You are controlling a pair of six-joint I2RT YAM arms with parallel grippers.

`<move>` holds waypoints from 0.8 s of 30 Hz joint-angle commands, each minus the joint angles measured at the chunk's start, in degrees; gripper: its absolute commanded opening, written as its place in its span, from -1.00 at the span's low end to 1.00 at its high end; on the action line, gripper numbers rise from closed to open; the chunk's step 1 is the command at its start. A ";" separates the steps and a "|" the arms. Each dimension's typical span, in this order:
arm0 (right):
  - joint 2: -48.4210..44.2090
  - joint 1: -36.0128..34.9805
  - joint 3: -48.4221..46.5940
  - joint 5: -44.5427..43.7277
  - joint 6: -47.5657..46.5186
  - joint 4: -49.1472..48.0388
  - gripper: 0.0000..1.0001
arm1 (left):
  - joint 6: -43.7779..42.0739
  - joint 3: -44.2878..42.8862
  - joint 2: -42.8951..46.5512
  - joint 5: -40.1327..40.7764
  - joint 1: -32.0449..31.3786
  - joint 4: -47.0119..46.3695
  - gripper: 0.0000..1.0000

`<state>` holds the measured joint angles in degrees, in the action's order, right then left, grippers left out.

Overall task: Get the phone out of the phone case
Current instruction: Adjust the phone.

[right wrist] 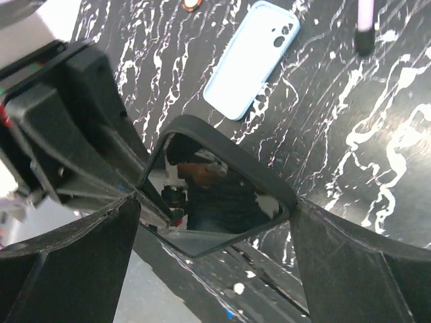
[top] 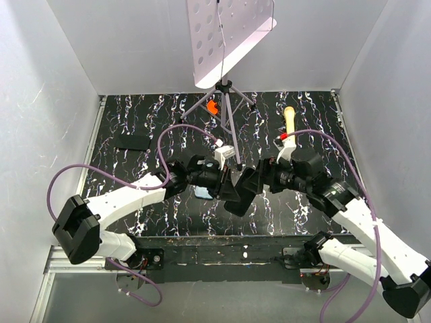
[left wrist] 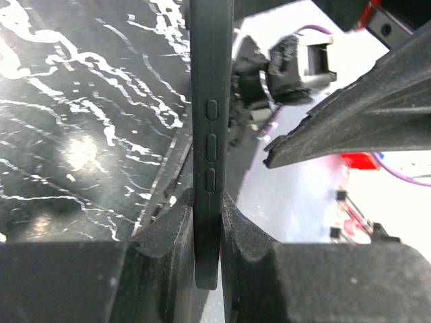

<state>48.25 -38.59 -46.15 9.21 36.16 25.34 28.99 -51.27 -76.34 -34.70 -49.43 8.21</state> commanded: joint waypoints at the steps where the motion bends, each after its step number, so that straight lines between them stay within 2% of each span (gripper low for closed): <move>1: -2.19 0.44 -7.28 4.93 -18.40 8.75 0.92 | -1.48 -4.02 1.36 -16.70 1.87 3.57 -1.00; 4: -3.60 1.58 -8.34 11.50 -20.42 9.29 0.97 | -0.35 -4.11 0.66 -24.07 5.38 2.26 -1.00; 8: -1.42 9.21 -9.39 30.98 -22.89 9.11 0.94 | -0.24 -4.45 -0.39 -32.96 8.56 1.19 -1.00; 11: 3.15 13.27 -11.23 43.05 -24.38 10.51 0.94 | -3.85 -5.07 0.83 -34.30 8.56 3.57 -1.00; 14: 7.20 13.72 -13.61 48.95 -26.49 11.75 0.89 | -3.69 -4.55 1.80 -35.17 8.56 3.40 -1.00; 16: 9.40 13.72 -14.14 53.78 -26.58 10.26 0.72 | -2.28 -3.76 1.89 -35.44 8.56 2.08 -1.00; 19: 12.91 13.80 -14.84 56.17 -27.37 10.60 0.31 | -1.84 -3.58 1.80 -35.88 8.47 1.46 -1.00; 22: 15.29 13.72 -15.02 58.54 -28.43 10.87 0.03 | -1.31 -3.49 2.33 -35.53 8.56 0.50 -1.00; 24: 16.08 13.72 -14.58 61.00 -28.25 9.91 0.00 | -1.13 -3.93 2.16 -35.96 8.56 0.41 -1.00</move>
<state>63.26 -24.95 -58.41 61.41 9.58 36.29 27.27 -53.41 -77.03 -67.37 -40.80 11.51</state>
